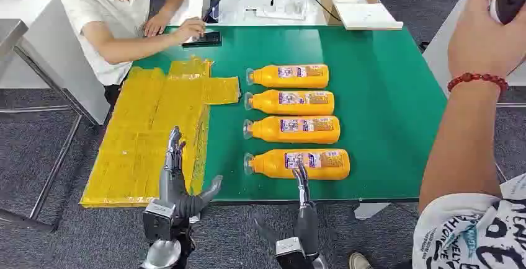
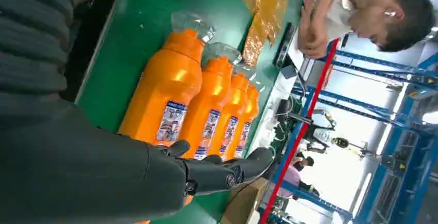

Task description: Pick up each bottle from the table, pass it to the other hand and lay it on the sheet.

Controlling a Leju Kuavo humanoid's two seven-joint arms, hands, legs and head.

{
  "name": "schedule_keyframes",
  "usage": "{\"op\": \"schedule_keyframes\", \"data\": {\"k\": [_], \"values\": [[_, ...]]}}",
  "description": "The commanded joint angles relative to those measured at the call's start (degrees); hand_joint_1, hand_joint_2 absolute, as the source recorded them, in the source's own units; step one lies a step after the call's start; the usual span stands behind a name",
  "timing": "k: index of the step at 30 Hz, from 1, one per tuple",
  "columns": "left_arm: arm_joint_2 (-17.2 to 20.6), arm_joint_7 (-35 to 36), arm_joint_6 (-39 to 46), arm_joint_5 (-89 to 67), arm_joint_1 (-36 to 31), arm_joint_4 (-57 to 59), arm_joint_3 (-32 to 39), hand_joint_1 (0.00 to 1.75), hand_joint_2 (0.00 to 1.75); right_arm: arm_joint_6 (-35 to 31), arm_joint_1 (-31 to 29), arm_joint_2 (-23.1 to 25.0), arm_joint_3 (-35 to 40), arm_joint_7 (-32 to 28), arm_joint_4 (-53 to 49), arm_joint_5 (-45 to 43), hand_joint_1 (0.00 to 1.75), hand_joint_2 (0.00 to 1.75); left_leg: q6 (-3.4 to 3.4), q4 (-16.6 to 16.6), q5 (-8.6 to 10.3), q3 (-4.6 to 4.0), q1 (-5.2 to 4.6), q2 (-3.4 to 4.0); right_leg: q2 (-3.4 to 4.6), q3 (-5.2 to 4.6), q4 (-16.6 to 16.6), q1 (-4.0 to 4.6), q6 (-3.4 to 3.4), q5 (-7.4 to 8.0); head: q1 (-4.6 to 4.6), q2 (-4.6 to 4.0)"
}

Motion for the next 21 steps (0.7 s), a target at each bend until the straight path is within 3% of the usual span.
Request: {"op": "schedule_keyframes", "data": {"k": [1,8,13,18,21], "values": [[0.9,-1.8,-0.1,0.3,-1.4,2.3,-1.3,0.0,1.75,-3.4,0.0,-0.2,-1.5,-1.8,0.2,-0.8,0.0,1.75,-0.06,-0.1,-0.03,0.17,0.02,0.0,-0.07,0.17,-0.1,0.03,-0.07,-0.05,0.0,0.0],[1.1,-1.8,-0.4,0.2,-1.2,1.2,-1.3,0.0,1.75,-1.4,-0.7,-0.6,-1.9,-1.8,1.1,0.7,0.0,1.75,-0.07,-0.1,-0.03,0.18,0.01,0.02,-0.06,0.18,-0.1,0.03,-0.07,-0.04,0.02,0.0],[-0.1,-1.8,-0.4,0.3,-1.2,3.9,-2.5,0.0,1.75,-1.9,-4.7,-0.9,2.4,0.6,6.9,7.9,0.0,1.75,-0.06,-0.1,-0.04,0.18,0.02,0.08,0.0,0.18,-0.1,0.04,-0.07,-0.02,0.02,-0.02],[0.0,-1.8,1.2,-0.6,-0.1,3.5,-3.2,0.0,1.75,-2.0,-5.0,0.0,2.2,1.0,9.3,7.5,0.0,1.75,-0.08,-0.2,-0.06,0.38,0.03,0.07,-0.03,0.37,-0.1,0.05,-0.1,-0.06,0.02,-0.02],[0.1,-1.8,1.8,-0.6,0.0,3.3,-3.7,0.0,1.75,-3.7,-5.2,2.2,-2.3,-1.8,10.1,18.5,0.0,1.75,-0.1,-0.1,-0.1,0.39,0.05,0.08,-0.01,0.4,-0.1,0.07,-0.11,-0.09,0.0,0.0]]}}
